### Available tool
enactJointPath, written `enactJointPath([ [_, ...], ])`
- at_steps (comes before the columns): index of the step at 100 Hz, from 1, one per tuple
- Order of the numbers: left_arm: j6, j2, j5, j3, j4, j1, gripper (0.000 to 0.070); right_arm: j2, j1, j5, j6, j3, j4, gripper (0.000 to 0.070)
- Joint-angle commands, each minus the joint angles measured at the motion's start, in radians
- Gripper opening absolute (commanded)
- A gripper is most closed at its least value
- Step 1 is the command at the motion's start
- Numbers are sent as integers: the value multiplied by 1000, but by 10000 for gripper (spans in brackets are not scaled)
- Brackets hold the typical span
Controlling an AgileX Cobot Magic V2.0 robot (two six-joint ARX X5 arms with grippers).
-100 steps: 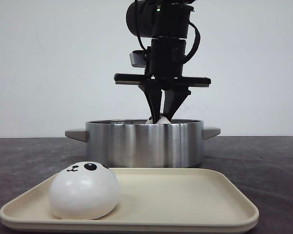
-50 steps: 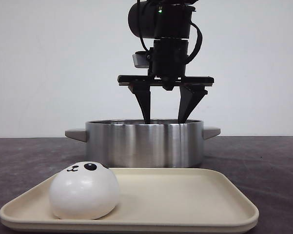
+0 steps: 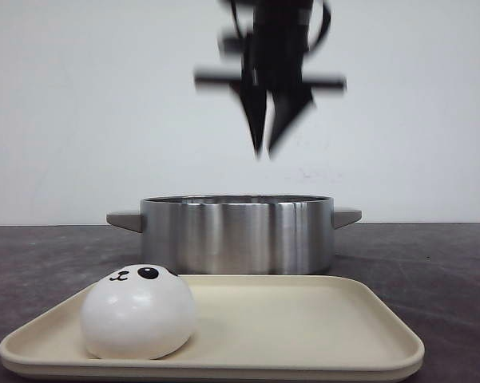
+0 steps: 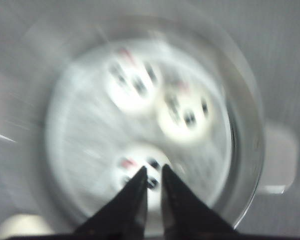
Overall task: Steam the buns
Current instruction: 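Lower the left gripper onto the last bun on the tray and close it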
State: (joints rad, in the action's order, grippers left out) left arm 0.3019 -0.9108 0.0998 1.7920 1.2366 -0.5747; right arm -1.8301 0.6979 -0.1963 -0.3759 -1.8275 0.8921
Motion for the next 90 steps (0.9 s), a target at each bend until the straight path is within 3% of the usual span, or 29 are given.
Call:
enactJointPath([
  [1, -13, -18, -5, -22, 7, -6, 664, 96, 42, -10, 47, -35, -24, 7],
  [12, 2, -18, -3, -126, 2, -6, 664, 259, 125, -59, 90, -35, -52, 7],
  [26, 6, -23, -1, -305, -5, -10, 664, 446, 257, -191, 137, -35, -57, 6],
  [38, 25, -41, 54, -475, -43, -16, 664, 563, 345, -281, 171, -35, -77, 6],
  [61, 151, -84, 219, -768, -236, -82, 664, 700, 376, -283, 182, -35, -66, 6],
  [90, 231, -259, 116, -846, -407, -211, 666, 741, 376, -267, 174, -35, -61, 6],
])
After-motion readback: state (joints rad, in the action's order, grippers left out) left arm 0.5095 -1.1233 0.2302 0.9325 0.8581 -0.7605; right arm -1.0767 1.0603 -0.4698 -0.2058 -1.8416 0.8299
